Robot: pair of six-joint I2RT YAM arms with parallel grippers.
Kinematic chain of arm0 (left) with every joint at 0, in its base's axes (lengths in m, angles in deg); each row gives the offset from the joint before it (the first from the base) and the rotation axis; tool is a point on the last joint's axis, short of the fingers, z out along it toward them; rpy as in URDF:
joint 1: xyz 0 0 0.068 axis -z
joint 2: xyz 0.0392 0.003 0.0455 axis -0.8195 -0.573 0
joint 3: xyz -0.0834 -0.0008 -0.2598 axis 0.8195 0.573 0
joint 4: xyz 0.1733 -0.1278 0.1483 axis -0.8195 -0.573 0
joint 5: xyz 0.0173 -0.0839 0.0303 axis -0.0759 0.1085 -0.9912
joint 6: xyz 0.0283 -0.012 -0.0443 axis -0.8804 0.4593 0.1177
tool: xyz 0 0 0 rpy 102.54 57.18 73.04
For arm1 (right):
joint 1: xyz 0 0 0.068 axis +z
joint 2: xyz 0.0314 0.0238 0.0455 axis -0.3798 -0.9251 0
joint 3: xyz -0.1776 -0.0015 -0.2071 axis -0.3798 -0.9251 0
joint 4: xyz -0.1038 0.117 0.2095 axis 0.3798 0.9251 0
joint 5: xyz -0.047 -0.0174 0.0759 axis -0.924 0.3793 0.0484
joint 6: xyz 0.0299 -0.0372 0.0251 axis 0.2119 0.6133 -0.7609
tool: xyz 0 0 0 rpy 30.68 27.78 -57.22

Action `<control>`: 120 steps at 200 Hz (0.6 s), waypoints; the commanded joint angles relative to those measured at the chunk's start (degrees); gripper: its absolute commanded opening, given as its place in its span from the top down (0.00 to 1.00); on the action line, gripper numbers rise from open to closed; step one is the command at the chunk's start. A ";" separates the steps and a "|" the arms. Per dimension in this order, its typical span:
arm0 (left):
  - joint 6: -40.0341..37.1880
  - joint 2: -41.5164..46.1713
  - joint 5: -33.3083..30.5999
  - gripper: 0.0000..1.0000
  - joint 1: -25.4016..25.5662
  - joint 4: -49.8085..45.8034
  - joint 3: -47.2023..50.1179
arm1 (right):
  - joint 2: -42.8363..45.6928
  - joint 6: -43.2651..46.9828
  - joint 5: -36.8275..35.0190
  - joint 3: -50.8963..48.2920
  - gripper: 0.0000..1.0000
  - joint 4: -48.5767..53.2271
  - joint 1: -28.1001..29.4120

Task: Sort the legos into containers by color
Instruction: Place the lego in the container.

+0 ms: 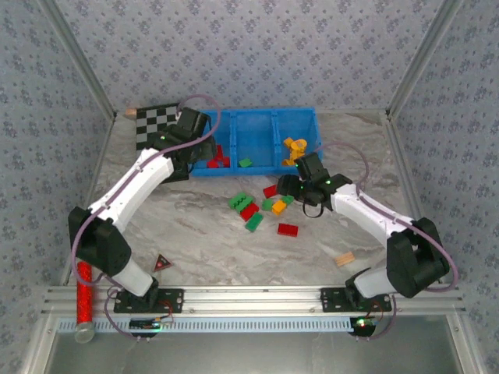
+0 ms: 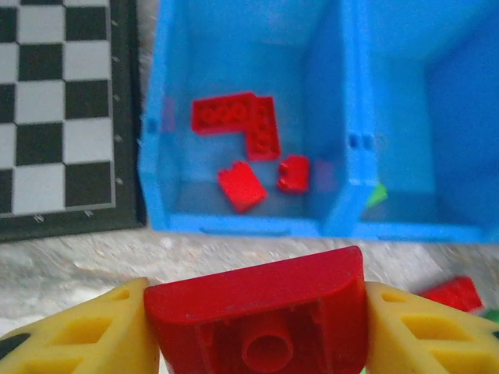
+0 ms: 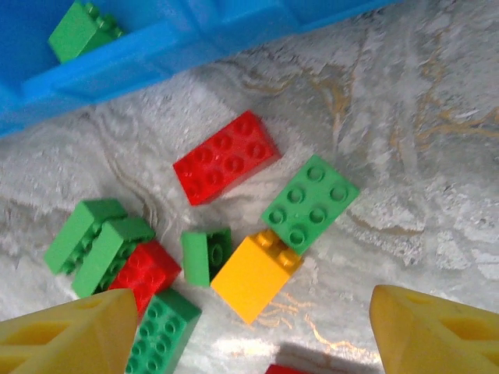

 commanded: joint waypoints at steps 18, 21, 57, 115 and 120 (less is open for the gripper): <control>-3.30 -7.06 1.87 0.42 -4.82 5.67 -4.78 | -2.96 -8.24 -5.44 1.21 0.28 0.92 -0.63; -3.39 -7.69 1.89 0.42 -4.99 5.80 -5.24 | -3.33 -8.49 -5.44 1.39 0.28 1.01 -0.71; -4.58 -16.10 1.69 0.42 -6.64 6.27 -11.95 | -8.30 -11.17 -5.36 2.72 0.29 0.68 -1.57; -5.17 -26.02 3.03 0.41 -8.02 5.56 -19.10 | -13.74 -12.67 -3.27 2.35 0.34 -4.21 -3.02; -5.28 -26.84 2.97 0.41 -8.02 5.32 -19.74 | -14.34 -12.71 -3.11 2.66 0.34 -4.16 -3.02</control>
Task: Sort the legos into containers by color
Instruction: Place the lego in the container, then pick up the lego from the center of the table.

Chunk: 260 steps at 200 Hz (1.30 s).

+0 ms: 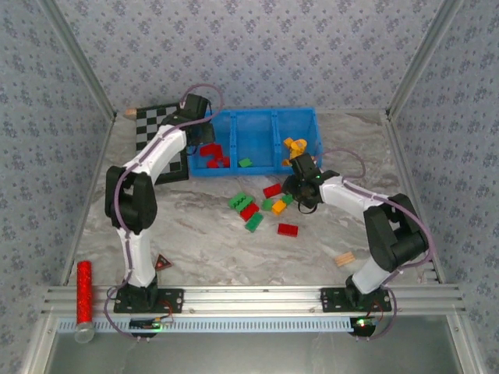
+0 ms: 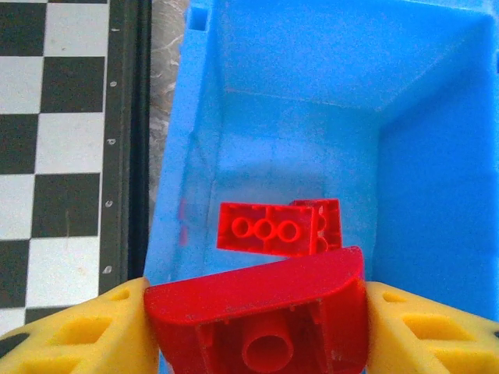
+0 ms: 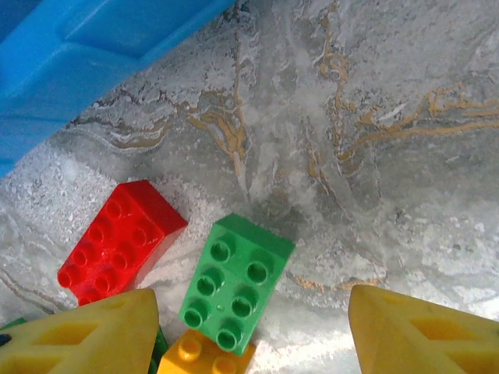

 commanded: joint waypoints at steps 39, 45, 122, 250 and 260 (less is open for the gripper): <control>-1.74 -7.95 0.93 0.39 -0.83 -1.92 -8.54 | -5.86 -2.33 1.58 2.45 0.34 -0.59 -0.08; -1.85 -8.71 0.92 0.39 -0.81 -2.26 -9.03 | -6.20 -2.35 1.58 2.54 0.34 -0.36 0.04; -2.05 -12.92 -0.10 0.34 -1.09 -4.86 -11.60 | -10.07 -1.50 0.95 6.21 0.49 2.28 1.47; -1.22 -5.34 6.72 0.24 -1.03 0.40 -7.03 | -8.20 1.30 -2.35 6.39 0.72 5.00 3.06; -1.09 -4.76 7.30 0.23 -1.02 0.69 -7.23 | -7.27 1.75 -2.91 6.41 0.73 5.60 3.04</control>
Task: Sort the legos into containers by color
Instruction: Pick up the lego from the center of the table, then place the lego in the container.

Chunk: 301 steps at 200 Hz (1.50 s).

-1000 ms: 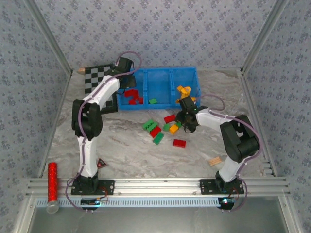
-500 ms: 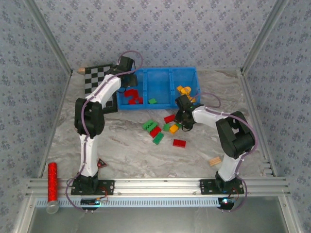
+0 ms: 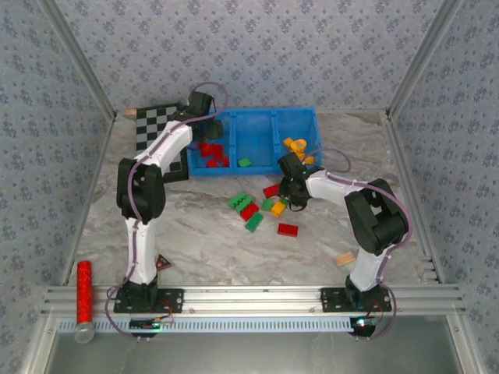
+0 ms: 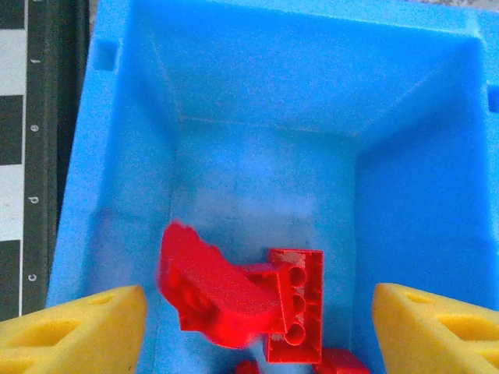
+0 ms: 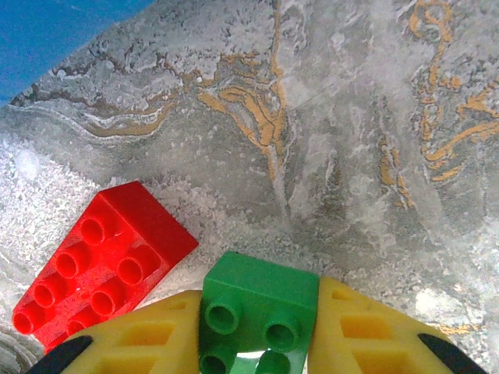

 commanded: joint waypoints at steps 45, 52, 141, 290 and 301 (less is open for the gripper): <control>0.45 7.43 6.86 0.22 -0.33 0.05 -0.15 | 6.38 4.49 -4.83 0.51 0.75 6.76 0.22; 0.32 8.40 7.44 0.22 -0.28 0.03 -0.06 | 7.23 5.19 -5.25 0.51 0.76 6.92 0.18; -2.42 27.77 9.68 0.21 5.33 -0.95 19.14 | 12.24 22.62 -8.53 15.39 0.77 12.56 0.04; -0.41 38.16 3.88 0.22 33.96 5.55 51.13 | -16.49 53.53 -0.92 52.37 0.76 15.42 4.94; -0.06 36.98 3.98 0.22 34.79 5.93 50.79 | -18.80 53.73 -0.43 54.02 0.76 16.12 5.13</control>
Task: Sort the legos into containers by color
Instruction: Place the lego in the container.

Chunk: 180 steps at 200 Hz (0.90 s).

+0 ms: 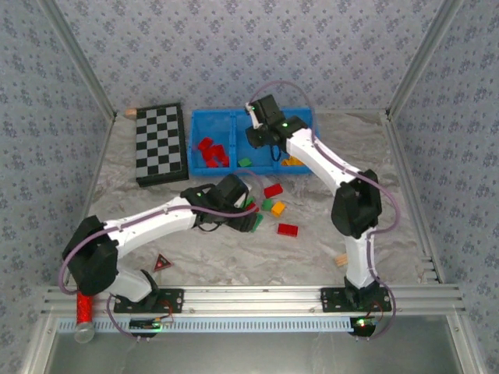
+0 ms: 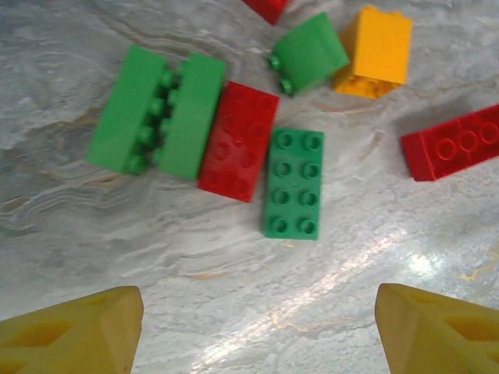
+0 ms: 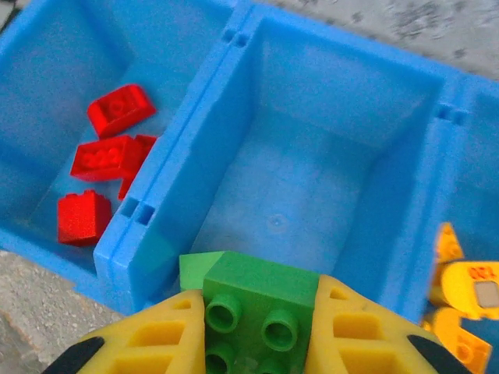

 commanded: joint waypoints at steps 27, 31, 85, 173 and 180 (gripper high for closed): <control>1.79 -5.37 -1.15 0.22 3.26 2.82 -1.11 | -8.81 4.69 3.00 7.67 0.76 4.56 1.13; 1.84 -5.77 -1.23 0.22 3.45 2.86 -1.20 | -9.39 4.73 3.26 7.79 0.76 4.56 1.13; 2.48 -11.14 -2.12 0.23 4.66 4.14 -2.20 | -15.20 5.22 4.45 9.14 0.76 4.92 1.05; 1.95 -19.15 -1.22 0.23 4.66 3.85 -7.68 | -17.95 5.35 5.51 8.73 0.61 5.04 -0.62; 1.96 -19.55 -1.04 0.23 4.66 3.69 -8.06 | -18.02 5.35 5.67 8.62 0.60 4.85 -0.71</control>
